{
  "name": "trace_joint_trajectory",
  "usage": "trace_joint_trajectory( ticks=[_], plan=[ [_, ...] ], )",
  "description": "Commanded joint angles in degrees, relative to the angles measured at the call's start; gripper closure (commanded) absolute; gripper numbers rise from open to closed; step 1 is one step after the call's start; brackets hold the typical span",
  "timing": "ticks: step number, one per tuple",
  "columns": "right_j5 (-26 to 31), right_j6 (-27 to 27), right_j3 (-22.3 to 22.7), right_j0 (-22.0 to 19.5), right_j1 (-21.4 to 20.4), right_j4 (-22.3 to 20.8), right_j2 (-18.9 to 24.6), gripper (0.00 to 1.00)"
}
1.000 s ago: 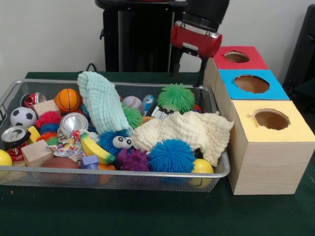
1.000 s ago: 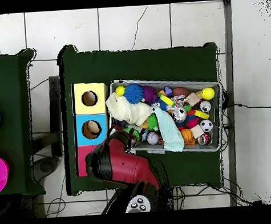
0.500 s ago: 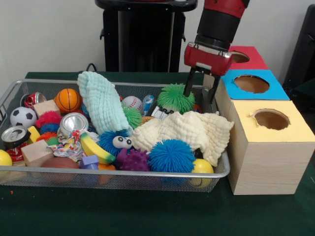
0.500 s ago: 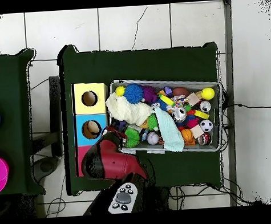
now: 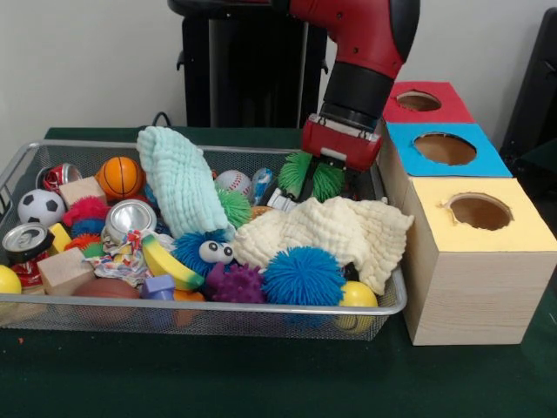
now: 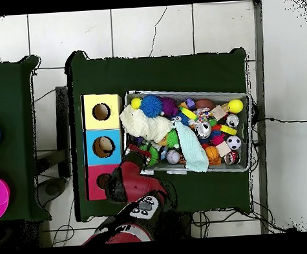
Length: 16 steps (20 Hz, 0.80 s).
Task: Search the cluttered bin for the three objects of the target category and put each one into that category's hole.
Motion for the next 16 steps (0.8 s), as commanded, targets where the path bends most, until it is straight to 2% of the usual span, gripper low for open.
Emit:
trace_joint_trajectory(
  ticks=[1, 4, 9, 14, 16],
  plan=[
    [-9.7, 8.4, -6.3, -1.7, 6.8, -1.2, 2.5, 0.00],
    [-12.6, 7.3, -6.5, -2.2, 5.5, -3.2, 1.9, 0.00],
    [-21.7, 5.9, -6.3, -0.9, 4.1, -4.7, -1.6, 0.00],
    [-22.2, 5.4, -5.8, -1.6, 0.9, -7.4, -2.3, 0.00],
    [-22.9, 5.7, -5.2, -1.5, 0.1, -7.3, -3.0, 0.00]
  ],
)
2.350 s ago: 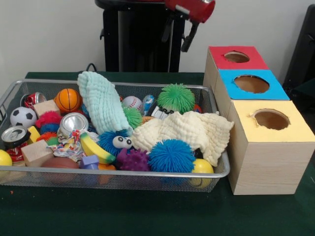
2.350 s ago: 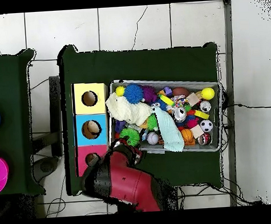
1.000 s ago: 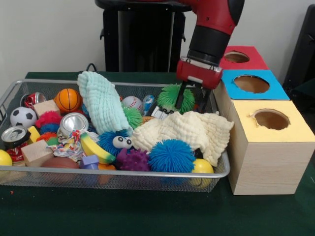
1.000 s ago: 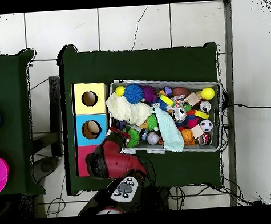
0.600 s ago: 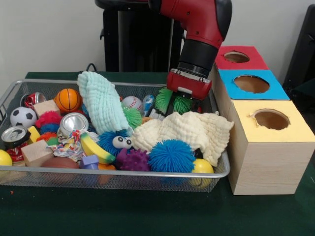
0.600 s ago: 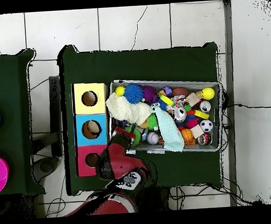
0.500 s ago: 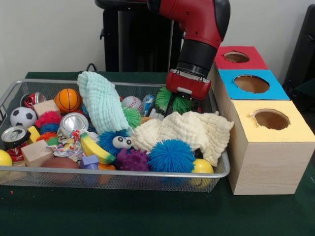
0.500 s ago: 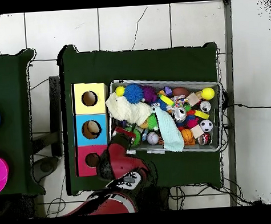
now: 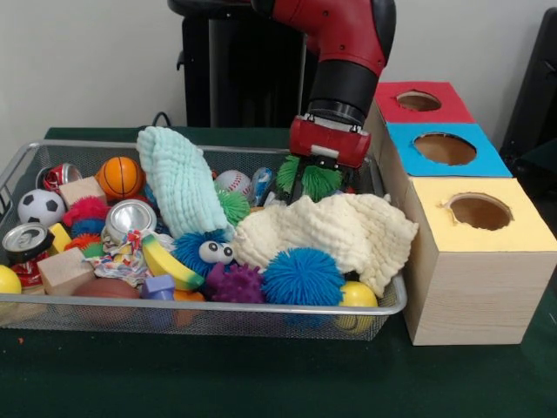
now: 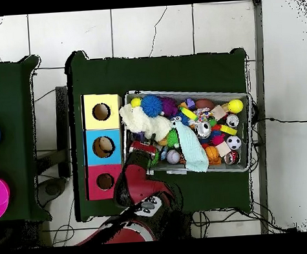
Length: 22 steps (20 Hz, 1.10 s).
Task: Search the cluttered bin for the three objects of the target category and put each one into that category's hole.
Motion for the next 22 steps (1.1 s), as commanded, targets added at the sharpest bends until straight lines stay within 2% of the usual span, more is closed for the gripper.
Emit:
trace_joint_trajectory(
  ticks=[1, 5, 6, 8, 11, 13, 14, 15, 16, 22],
  plan=[
    [-5.4, 5.8, -4.9, -1.3, -2.9, -2.4, -0.2, 0.00],
    [-5.2, 6.2, -4.9, -1.8, -4.2, -3.9, -0.5, 0.00],
    [-5.7, 6.4, -5.7, -2.4, -3.5, -4.7, 0.0, 0.00],
    [-7.1, 7.0, -7.8, -4.3, -1.0, -6.8, 1.5, 0.00],
    [-8.8, 8.0, -12.4, -8.3, 3.6, -12.9, 5.2, 0.00],
    [-11.3, 8.3, -14.7, -9.5, 6.5, -15.0, 6.4, 0.00],
    [-11.3, 7.9, -15.4, -9.8, 7.5, -15.7, 6.8, 0.00],
    [-10.5, 7.3, -16.3, -10.2, 7.6, -18.1, 7.2, 0.00],
    [-9.9, 7.9, -17.0, -11.3, 7.4, -20.6, 8.5, 1.00],
    [-9.2, 7.5, -19.8, -12.9, 7.7, -27.3, 10.1, 1.00]
  ],
)
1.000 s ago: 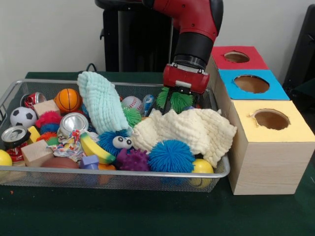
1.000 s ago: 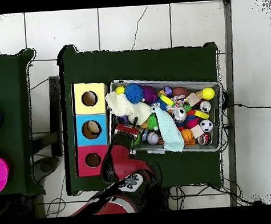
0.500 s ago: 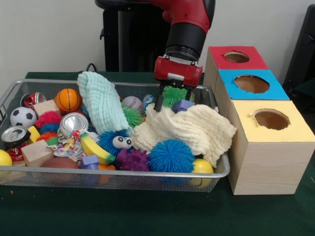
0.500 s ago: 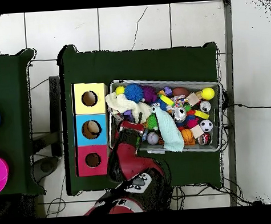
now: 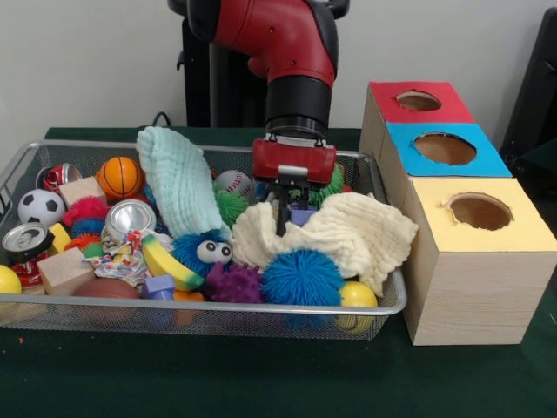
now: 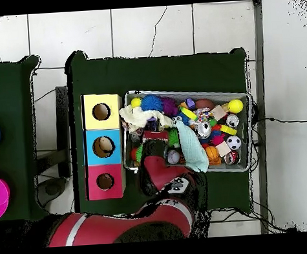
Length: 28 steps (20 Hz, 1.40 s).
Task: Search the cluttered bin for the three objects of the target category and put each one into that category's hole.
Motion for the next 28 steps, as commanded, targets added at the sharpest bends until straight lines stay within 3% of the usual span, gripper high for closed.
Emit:
trace_joint_trajectory(
  ticks=[1, 6, 9, 13, 20, 28],
  plan=[
    [0.3, 7.1, -10.3, -2.2, 4.2, -7.5, 9.3, 1.00],
    [-0.4, 6.2, -4.9, 0.0, 1.9, 0.8, 6.0, 1.00],
    [4.6, 3.4, -0.4, 2.2, -3.5, 3.5, 0.0, 1.00],
    [11.9, -0.3, 3.1, 4.1, -11.2, 1.9, -9.1, 1.00],
    [11.8, -2.6, 4.9, 7.2, -13.8, 1.9, -20.9, 1.00],
    [5.9, 0.1, 4.9, 3.3, -12.7, -2.5, -24.2, 1.00]
  ],
)
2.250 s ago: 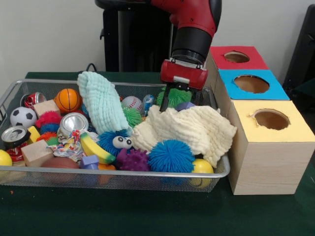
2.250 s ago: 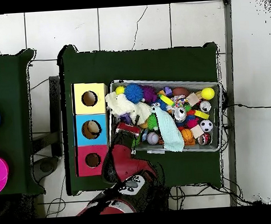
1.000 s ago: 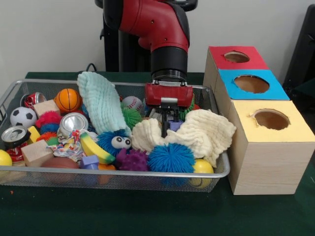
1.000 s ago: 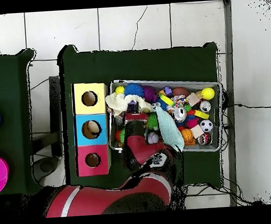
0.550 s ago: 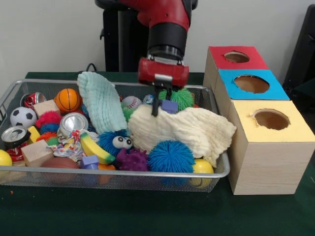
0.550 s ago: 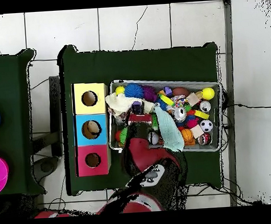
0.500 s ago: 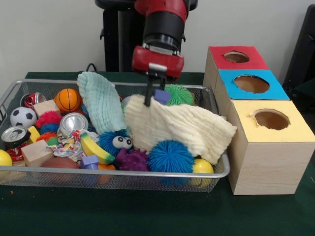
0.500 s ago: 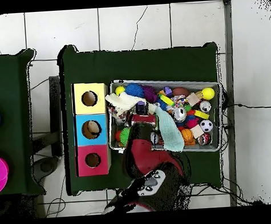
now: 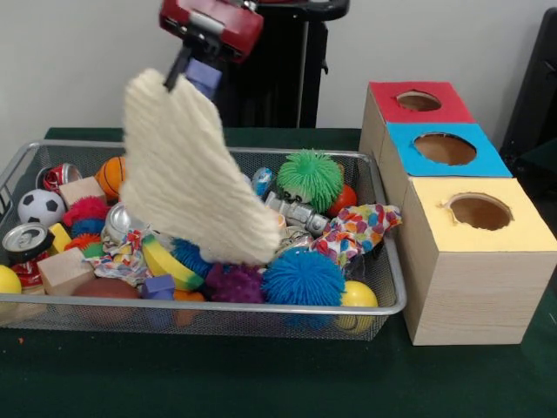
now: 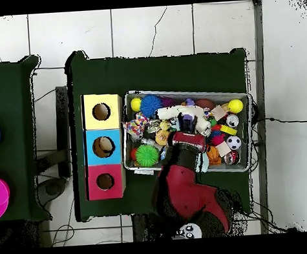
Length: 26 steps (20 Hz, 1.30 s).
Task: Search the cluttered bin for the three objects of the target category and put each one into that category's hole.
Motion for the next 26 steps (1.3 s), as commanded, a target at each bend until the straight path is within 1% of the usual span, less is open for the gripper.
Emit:
trace_joint_trajectory(
  ticks=[1, 3, 4, 5, 6, 7, 8, 10, 12, 14, 19, 21, 22, 23, 25, 26],
  plan=[
    [-2.5, 0.5, 1.5, -4.2, -0.1, -3.0, -2.9, 1.00],
    [-3.1, 0.9, 1.2, -5.5, -0.1, -4.2, -3.1, 1.00],
    [-2.5, 1.2, 0.7, -6.1, -0.3, -5.1, -3.0, 1.00],
    [-1.0, 1.7, 0.2, -6.9, -0.6, -6.4, -2.5, 1.00],
    [1.8, 2.7, -0.5, -8.0, -1.0, -8.5, -1.4, 1.00],
    [5.0, 4.4, -1.0, -9.8, -1.3, -11.4, 1.3, 1.00],
    [8.7, 6.9, -1.2, -12.5, -1.4, -15.0, 5.7, 1.00],
    [12.2, 10.5, -1.0, -17.1, -0.4, -19.6, 13.1, 1.00],
    [12.7, 12.1, 0.3, -19.0, 1.3, -18.7, 16.6, 1.00],
    [12.9, 12.7, 1.3, -19.9, 2.1, -17.7, 19.1, 1.00],
    [14.1, 12.8, 3.3, -21.7, 0.8, -16.9, 24.3, 1.00],
    [14.0, 12.5, 3.7, -23.0, 0.1, -17.3, 26.1, 1.00],
    [14.9, 12.5, 4.0, -24.1, -0.4, -18.4, 27.7, 1.00],
    [14.8, 11.4, 4.4, -24.7, -0.7, -17.6, 28.4, 0.00],
    [13.0, 11.0, 4.2, -24.1, -0.3, -17.4, 27.8, 0.00],
    [13.3, 10.8, 4.1, -24.4, -0.6, -18.0, 28.4, 0.00]
  ],
)
